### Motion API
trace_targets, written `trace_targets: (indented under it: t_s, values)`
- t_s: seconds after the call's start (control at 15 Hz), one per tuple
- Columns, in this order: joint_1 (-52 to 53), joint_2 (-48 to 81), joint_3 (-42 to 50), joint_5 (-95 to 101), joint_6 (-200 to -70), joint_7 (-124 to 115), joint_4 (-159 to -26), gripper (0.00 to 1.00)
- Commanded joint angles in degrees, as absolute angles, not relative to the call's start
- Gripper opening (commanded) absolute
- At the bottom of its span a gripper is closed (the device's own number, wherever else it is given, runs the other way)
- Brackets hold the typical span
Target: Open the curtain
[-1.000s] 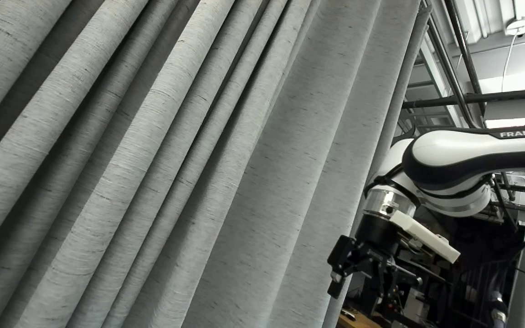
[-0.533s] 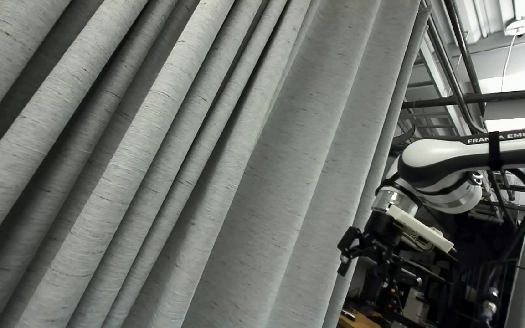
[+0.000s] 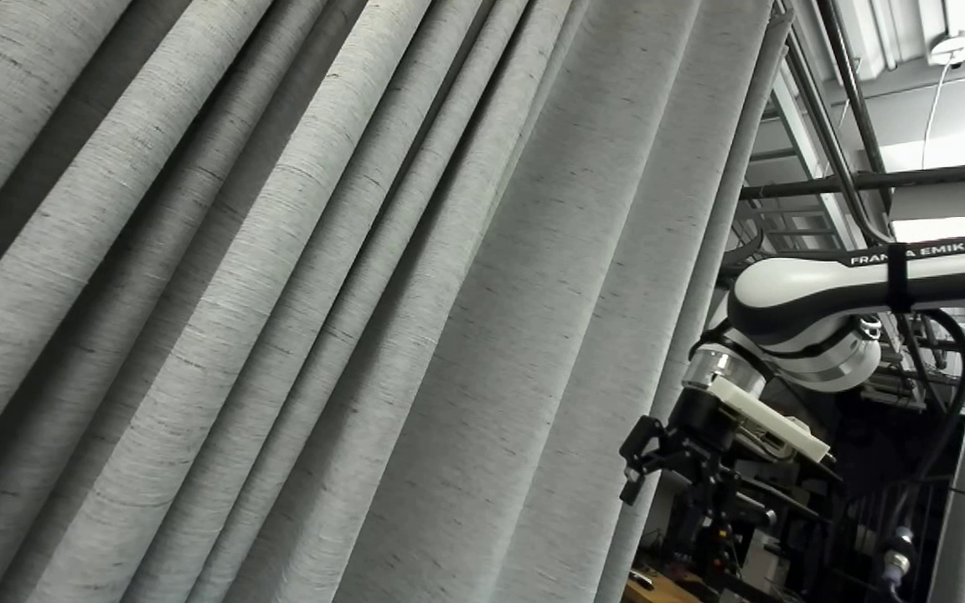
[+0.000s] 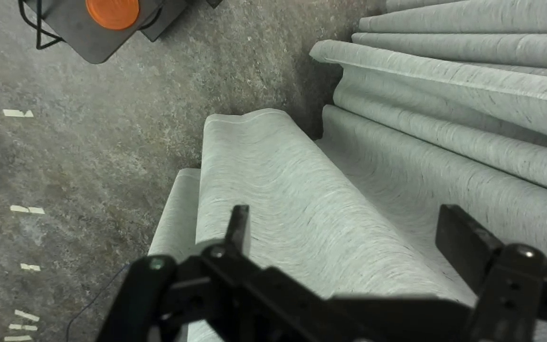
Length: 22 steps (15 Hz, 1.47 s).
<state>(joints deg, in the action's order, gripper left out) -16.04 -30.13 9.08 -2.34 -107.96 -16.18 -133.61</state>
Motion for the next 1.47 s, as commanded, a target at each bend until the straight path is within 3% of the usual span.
trace_targets:
  t_s: [0.0,0.93,1.0,1.4]
  values:
    - [-17.3,-26.6,10.0,-0.6,-108.2,-16.4,-131.1,1.0]
    - [-20.6,-6.6,20.0,9.2,-109.4,-2.9,-109.6,1.0]
    - [-20.5,-10.0,19.3,8.5,-109.3,-6.6,-113.8,1.0]
    - [-20.4,-7.2,19.9,8.5,-109.3,-4.2,-110.7,1.0]
